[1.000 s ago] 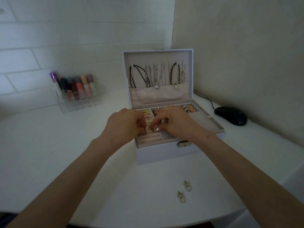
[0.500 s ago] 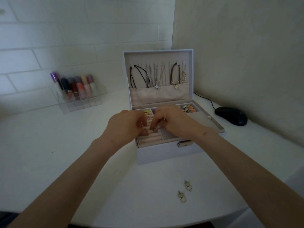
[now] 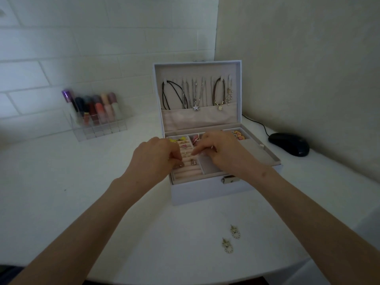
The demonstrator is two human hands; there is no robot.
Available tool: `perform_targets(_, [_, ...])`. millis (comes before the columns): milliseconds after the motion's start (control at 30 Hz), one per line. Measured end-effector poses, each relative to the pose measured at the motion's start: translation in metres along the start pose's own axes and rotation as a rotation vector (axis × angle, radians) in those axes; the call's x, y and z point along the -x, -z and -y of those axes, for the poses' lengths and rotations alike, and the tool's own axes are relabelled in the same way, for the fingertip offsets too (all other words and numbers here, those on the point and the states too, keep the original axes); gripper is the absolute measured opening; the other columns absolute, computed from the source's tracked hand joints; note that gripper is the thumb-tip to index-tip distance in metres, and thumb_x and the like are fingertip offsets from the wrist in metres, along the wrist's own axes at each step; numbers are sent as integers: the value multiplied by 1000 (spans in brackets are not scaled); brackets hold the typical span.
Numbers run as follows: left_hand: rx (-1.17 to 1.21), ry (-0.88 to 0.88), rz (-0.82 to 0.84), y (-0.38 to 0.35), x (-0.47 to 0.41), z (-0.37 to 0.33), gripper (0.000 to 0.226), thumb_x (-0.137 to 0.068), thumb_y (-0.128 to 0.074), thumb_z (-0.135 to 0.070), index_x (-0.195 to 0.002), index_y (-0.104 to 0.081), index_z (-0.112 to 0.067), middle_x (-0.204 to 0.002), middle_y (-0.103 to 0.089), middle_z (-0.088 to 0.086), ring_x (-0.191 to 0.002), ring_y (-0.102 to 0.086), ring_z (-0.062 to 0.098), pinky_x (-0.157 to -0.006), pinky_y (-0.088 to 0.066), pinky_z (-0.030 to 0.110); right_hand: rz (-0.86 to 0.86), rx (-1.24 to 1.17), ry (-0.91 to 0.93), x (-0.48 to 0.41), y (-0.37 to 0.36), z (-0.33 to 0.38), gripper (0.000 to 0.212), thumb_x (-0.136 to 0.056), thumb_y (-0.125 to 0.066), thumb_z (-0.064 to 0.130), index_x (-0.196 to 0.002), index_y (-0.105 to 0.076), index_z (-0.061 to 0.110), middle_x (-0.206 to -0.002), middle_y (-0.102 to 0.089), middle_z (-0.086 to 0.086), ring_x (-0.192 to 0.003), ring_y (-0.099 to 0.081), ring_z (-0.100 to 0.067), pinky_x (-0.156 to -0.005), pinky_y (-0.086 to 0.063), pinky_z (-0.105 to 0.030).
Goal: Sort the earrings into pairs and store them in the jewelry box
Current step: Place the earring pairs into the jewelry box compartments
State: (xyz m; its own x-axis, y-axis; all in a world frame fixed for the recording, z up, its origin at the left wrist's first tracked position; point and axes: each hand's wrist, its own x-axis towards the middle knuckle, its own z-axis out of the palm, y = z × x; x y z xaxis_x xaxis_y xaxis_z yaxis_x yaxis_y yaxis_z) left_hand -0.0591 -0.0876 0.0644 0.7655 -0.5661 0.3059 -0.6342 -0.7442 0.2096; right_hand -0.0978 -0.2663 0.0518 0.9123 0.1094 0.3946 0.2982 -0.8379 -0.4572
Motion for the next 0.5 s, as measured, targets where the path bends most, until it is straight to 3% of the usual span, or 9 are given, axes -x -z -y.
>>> perform_targets(133, [7,0,42,0,-4,-1,9,-84,-64,-31,-87,-67,-23,-93,-62,-9,-77,-42,8,-66,-29,25,-60,-48,-54,4,7,-2,21,-83,-62,4,-93,-75,17,-87,-63,6,-78,-52,0,-71,-33,-4])
perform_targets(267, [46,23,50,1,-4,-1,15,-84,-64,-32,-96,-63,-24,-94,-65,-9,-78,-44,9,-67,-31,25,-88,-6,-51,11,10,-7,21,-83,-62,3,-90,-75,18,-82,-63,2,-75,-52,-7,-71,-37,-18])
perform_targets(333, [55,36,4,1,-1,0,18,-85,-63,-32,-101,-60,-25,-94,-64,-10,-80,-43,9,-69,-30,25,-92,-8,-57,16,11,-8,21,-83,-62,4,-89,-75,19,-82,-63,2,-77,-53,-10,-72,-38,-22])
perform_targets(500, [54,-40,-160,1,13,-6,13,-86,-61,-29,-98,-61,-24,-90,-57,-14,-81,-42,9,-69,-28,25,-88,-7,-74,30,22,0,17,-84,-63,8,-90,-74,20,-75,-50,19,-71,-48,-1,-68,-36,-14])
